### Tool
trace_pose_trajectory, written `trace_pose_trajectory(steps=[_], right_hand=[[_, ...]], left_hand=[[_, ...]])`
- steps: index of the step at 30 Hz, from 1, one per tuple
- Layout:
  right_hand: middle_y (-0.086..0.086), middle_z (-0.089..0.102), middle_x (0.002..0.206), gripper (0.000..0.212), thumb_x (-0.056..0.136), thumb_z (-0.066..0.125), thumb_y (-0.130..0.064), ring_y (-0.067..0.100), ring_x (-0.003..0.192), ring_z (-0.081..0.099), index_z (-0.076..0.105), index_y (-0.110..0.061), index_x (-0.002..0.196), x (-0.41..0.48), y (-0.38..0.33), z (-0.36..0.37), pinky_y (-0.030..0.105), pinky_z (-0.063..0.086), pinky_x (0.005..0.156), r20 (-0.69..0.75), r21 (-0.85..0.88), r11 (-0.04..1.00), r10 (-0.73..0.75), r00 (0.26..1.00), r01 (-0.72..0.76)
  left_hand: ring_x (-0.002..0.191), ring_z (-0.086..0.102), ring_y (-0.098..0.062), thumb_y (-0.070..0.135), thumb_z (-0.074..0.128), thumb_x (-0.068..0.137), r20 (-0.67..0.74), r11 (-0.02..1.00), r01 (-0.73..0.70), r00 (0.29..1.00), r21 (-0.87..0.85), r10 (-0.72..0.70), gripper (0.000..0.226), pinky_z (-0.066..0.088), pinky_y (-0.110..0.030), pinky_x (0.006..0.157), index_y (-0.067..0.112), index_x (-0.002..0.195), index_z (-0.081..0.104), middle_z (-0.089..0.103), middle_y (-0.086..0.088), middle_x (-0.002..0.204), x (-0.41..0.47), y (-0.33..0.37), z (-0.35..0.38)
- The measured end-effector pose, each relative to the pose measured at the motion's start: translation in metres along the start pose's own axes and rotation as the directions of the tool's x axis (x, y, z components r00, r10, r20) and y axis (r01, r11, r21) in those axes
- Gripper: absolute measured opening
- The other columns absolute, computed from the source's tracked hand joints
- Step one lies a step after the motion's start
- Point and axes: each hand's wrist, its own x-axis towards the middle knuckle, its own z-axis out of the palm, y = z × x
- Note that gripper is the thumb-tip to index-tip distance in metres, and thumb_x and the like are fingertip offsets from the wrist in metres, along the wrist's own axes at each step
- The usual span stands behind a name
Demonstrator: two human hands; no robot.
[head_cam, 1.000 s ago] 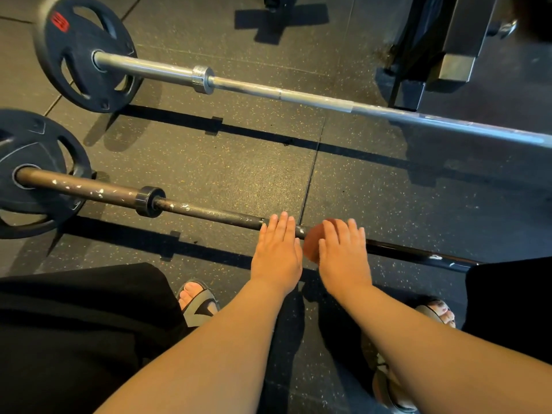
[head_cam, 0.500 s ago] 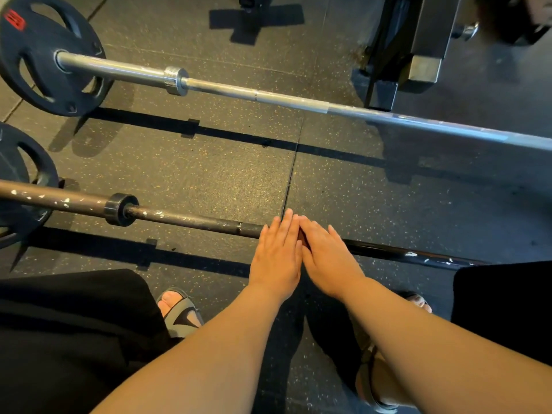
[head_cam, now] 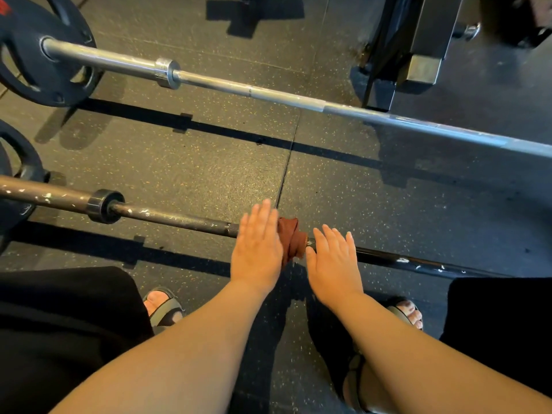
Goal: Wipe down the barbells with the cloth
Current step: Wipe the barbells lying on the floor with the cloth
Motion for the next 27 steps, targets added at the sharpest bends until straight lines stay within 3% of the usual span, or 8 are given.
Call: trace_pose_trajectory(steps=[2,7,10,14,17,19,23,27], right_hand=[[0.008,0.027,0.166,0.054,0.109,0.029,-0.035,0.024,0.155,0.018,0.03,-0.011,0.158,0.0,0.002,-0.001,0.042,-0.004,0.127,0.004,-0.004,1.0,-0.022,1.0,0.022],[0.007,0.026,0.166,0.054,0.109,0.028,-0.031,0.022,0.156,0.017,0.029,-0.01,0.158,-0.006,0.016,-0.005,0.04,-0.001,0.128,-0.009,-0.021,1.0,-0.017,1.0,0.017],[0.005,0.026,0.167,0.054,0.109,0.027,-0.031,0.021,0.156,0.015,0.027,-0.011,0.159,-0.006,0.015,-0.007,0.041,-0.003,0.127,0.003,-0.027,0.999,-0.016,1.0,0.016],[0.004,0.024,0.167,0.054,0.11,0.025,-0.031,0.021,0.156,0.012,0.026,-0.012,0.16,-0.004,0.009,-0.007,0.04,-0.007,0.126,-0.008,0.003,1.0,0.022,1.0,-0.022],[0.003,0.022,0.168,0.053,0.11,0.024,-0.031,0.02,0.157,0.009,0.024,-0.014,0.161,-0.006,0.011,-0.009,0.038,-0.009,0.126,0.005,0.016,1.0,0.011,1.0,-0.011],[0.003,0.023,0.168,0.053,0.11,0.027,-0.029,0.02,0.157,0.009,0.026,-0.014,0.16,-0.009,0.014,-0.01,0.036,-0.01,0.125,-0.008,0.03,0.999,0.009,1.0,-0.009],[0.003,0.019,0.169,0.059,0.105,0.035,-0.025,0.02,0.158,0.003,0.022,-0.012,0.161,-0.012,0.018,-0.01,0.035,-0.015,0.124,0.013,0.044,0.999,0.014,1.0,-0.015],[0.004,0.01,0.17,0.074,0.096,0.045,-0.018,0.022,0.157,-0.004,0.013,-0.012,0.162,-0.011,0.02,-0.011,0.037,-0.018,0.123,0.049,-0.006,1.0,-0.007,0.999,0.007]], left_hand=[[0.158,0.001,-0.026,0.022,0.03,0.107,0.038,0.991,-0.104,0.993,-0.079,0.107,0.056,-0.002,-0.044,0.128,0.011,0.16,0.021,0.01,-0.008,0.17,0.001,0.023,0.005],[0.147,0.032,-0.032,0.029,0.032,0.105,0.12,0.994,-0.094,0.988,-0.056,0.1,0.045,0.018,-0.051,0.125,0.011,0.142,0.051,0.048,-0.009,0.149,0.003,0.037,0.017],[0.141,0.038,-0.031,0.03,0.028,0.106,0.083,0.986,-0.158,0.983,-0.049,0.162,0.041,0.019,-0.047,0.125,0.013,0.133,0.054,0.054,-0.007,0.137,0.002,0.013,0.015],[0.148,0.027,-0.031,0.025,0.033,0.108,-0.022,0.983,0.163,0.986,-0.079,-0.166,0.037,0.003,-0.048,0.128,0.011,0.135,0.052,0.048,-0.008,0.144,0.003,-0.013,0.004],[0.152,0.013,-0.034,0.03,0.029,0.108,0.041,0.962,0.254,0.967,-0.096,-0.251,0.041,-0.011,-0.052,0.125,0.011,0.139,0.048,0.036,-0.011,0.152,0.007,-0.002,0.003],[0.154,0.002,-0.035,0.036,0.023,0.107,0.112,0.976,0.21,0.973,-0.052,-0.203,0.051,-0.017,-0.054,0.122,0.011,0.149,0.037,0.023,-0.014,0.16,0.007,0.018,0.002],[0.155,-0.011,-0.03,0.039,0.019,0.109,0.258,0.996,-0.043,0.964,-0.074,0.061,0.059,-0.02,-0.05,0.121,0.012,0.161,0.012,0.004,-0.009,0.168,0.001,0.052,0.006],[0.152,0.015,-0.026,0.034,0.02,0.108,0.173,0.973,-0.211,0.959,-0.097,0.225,0.054,-0.008,-0.042,0.126,0.012,0.156,0.029,0.03,-0.006,0.16,0.004,0.025,0.006]])
